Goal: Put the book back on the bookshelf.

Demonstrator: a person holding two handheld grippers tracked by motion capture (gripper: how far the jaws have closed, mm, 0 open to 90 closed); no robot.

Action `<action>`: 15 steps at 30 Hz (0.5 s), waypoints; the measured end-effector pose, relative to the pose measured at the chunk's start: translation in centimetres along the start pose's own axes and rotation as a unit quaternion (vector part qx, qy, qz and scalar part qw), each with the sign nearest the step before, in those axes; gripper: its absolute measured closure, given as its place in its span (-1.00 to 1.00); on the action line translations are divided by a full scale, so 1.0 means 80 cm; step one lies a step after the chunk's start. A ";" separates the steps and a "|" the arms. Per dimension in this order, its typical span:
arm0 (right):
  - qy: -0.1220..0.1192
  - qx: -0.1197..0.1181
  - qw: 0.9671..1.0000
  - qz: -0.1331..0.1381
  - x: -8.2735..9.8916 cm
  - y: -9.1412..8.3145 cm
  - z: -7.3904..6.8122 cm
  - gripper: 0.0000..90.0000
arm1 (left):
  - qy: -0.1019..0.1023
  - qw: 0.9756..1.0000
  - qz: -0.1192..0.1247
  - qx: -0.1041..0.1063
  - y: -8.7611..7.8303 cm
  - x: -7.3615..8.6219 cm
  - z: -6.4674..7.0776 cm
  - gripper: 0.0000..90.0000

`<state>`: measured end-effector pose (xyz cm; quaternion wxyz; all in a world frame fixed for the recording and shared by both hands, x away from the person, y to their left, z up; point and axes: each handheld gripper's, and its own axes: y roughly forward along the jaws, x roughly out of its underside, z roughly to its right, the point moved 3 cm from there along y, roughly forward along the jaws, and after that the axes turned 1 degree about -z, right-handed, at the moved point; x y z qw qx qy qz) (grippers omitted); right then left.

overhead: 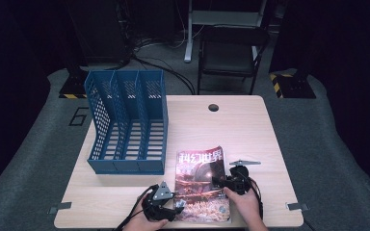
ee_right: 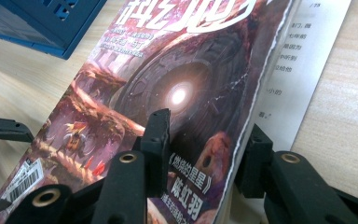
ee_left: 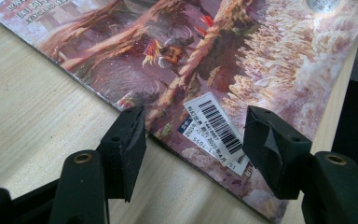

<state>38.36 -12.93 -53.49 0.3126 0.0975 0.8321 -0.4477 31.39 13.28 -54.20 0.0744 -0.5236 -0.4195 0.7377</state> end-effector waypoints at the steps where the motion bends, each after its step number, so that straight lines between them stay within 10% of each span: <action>1: 0.000 0.000 1.000 0.000 0.000 0.000 0.000 0.39 | 0.000 1.000 0.000 0.000 0.000 0.000 0.000 -0.13; 15: -0.009 -0.003 1.000 -0.001 0.002 0.000 0.001 0.59 | 0.000 1.000 -0.004 0.005 -0.001 0.000 0.000 -0.13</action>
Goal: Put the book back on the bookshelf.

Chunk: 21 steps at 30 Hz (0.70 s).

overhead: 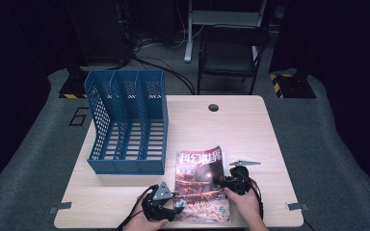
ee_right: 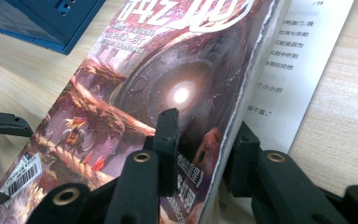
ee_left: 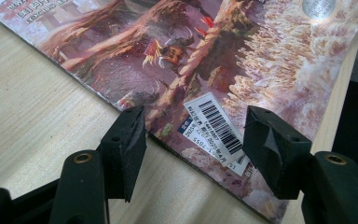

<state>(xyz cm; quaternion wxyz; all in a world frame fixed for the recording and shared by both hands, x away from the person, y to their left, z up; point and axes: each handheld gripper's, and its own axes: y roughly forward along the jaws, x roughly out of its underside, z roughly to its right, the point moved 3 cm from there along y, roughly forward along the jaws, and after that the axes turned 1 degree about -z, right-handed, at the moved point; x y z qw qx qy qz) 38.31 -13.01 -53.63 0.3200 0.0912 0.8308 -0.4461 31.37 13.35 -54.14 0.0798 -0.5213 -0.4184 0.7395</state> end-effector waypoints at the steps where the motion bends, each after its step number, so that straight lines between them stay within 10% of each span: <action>1: 0.000 0.000 1.000 0.001 0.000 0.000 0.000 0.61 | 0.000 1.000 0.000 0.000 0.000 0.000 0.000 -0.13; 21: -0.017 0.005 1.000 0.020 0.003 -0.001 -0.008 0.89 | -0.013 1.000 0.004 0.000 0.000 0.000 0.000 -0.07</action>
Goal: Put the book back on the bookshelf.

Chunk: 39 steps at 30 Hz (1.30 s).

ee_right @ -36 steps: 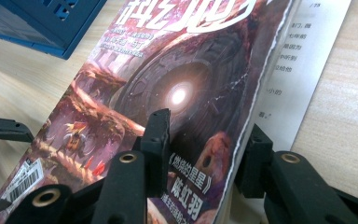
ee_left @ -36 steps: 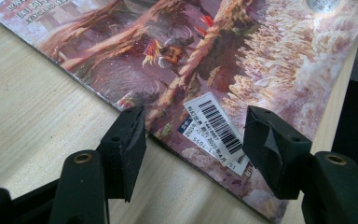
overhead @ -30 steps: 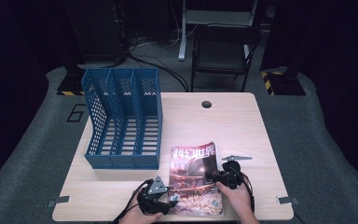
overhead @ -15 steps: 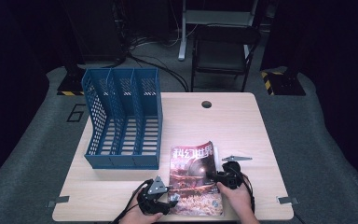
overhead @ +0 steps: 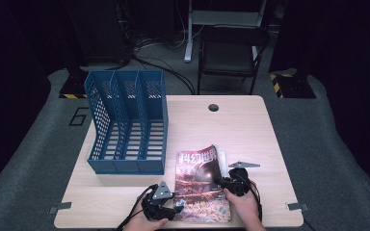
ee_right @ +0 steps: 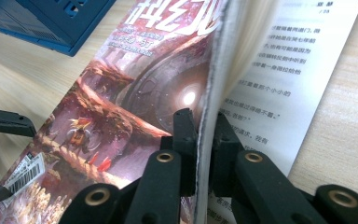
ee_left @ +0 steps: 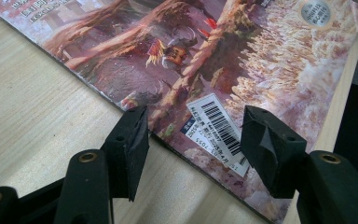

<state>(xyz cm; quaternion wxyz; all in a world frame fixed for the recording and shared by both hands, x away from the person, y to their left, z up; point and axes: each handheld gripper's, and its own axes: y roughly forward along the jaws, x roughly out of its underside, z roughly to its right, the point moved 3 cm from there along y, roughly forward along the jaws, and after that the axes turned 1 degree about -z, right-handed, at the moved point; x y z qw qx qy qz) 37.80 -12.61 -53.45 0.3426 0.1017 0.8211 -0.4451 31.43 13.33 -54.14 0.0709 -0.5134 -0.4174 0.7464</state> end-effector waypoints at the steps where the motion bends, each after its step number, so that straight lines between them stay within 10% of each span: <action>1: 0.003 -0.003 1.000 0.005 0.000 -0.001 -0.002 0.92 | -0.001 1.000 0.000 -0.002 0.000 0.000 0.000 -0.07; 39: -0.055 -0.044 0.989 0.131 -0.005 -0.053 -0.040 0.94 | -0.074 0.997 0.015 0.011 0.010 -0.034 -0.032 -0.54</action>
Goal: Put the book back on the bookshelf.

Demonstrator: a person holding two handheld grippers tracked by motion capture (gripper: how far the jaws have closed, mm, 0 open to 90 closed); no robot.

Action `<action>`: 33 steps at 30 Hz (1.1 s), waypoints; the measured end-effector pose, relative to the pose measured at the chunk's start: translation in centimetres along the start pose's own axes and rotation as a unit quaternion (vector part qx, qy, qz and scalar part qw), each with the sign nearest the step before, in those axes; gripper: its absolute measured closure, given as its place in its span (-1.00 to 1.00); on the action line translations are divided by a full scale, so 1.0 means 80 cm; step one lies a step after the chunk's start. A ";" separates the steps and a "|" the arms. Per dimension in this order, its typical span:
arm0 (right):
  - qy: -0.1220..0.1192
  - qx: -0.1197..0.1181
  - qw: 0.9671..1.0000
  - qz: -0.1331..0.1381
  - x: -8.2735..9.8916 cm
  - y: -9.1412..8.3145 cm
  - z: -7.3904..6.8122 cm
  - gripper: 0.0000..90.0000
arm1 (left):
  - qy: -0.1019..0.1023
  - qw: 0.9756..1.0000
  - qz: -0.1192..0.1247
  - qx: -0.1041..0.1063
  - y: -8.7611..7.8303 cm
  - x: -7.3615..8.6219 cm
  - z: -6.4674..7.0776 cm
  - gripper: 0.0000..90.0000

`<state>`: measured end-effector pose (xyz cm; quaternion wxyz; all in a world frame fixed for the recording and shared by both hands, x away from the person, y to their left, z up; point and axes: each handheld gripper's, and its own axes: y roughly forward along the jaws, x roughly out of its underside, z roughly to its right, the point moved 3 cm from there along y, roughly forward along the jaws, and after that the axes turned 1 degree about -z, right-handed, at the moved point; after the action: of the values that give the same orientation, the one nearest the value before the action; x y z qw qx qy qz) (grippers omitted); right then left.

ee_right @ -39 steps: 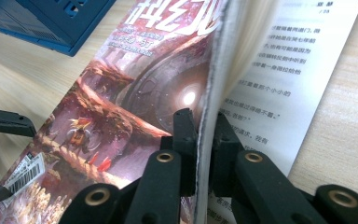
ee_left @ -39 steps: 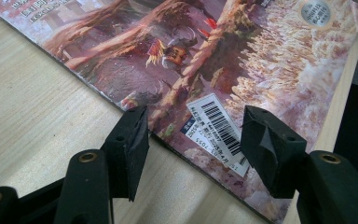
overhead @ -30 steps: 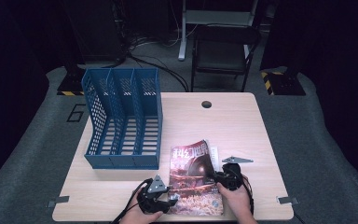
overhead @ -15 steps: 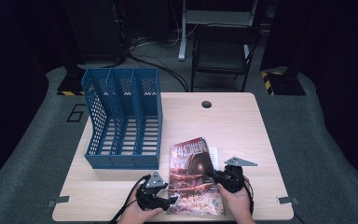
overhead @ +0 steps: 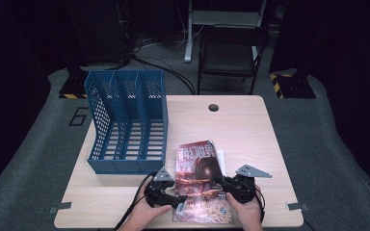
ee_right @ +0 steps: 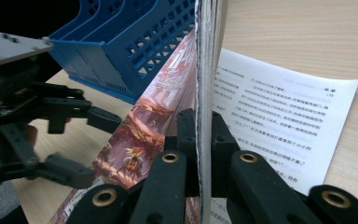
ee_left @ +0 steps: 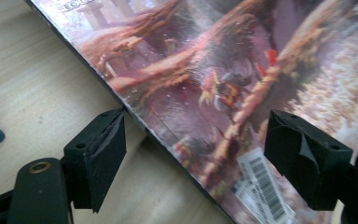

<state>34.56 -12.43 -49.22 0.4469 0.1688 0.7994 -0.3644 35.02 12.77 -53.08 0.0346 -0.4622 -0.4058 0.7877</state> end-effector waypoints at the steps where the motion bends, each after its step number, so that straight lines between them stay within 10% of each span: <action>1: 0.000 0.000 1.000 0.000 0.000 0.000 0.000 0.94 | -0.001 1.000 0.000 -0.001 0.002 -0.001 -0.001 -0.54; 20: -0.012 -0.013 1.000 0.014 -0.002 -0.007 -0.009 0.94 | -0.029 0.998 -0.005 0.051 0.024 -0.012 -0.008 -0.48; 33: -0.009 -0.016 1.000 0.011 -0.001 -0.008 -0.009 0.93 | -0.054 0.997 0.014 0.053 0.006 -0.013 -0.011 0.03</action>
<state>33.80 -12.36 -48.59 0.4610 0.1670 0.7991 -0.3479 36.44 12.55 -52.85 0.0262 -0.4220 -0.3586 0.8322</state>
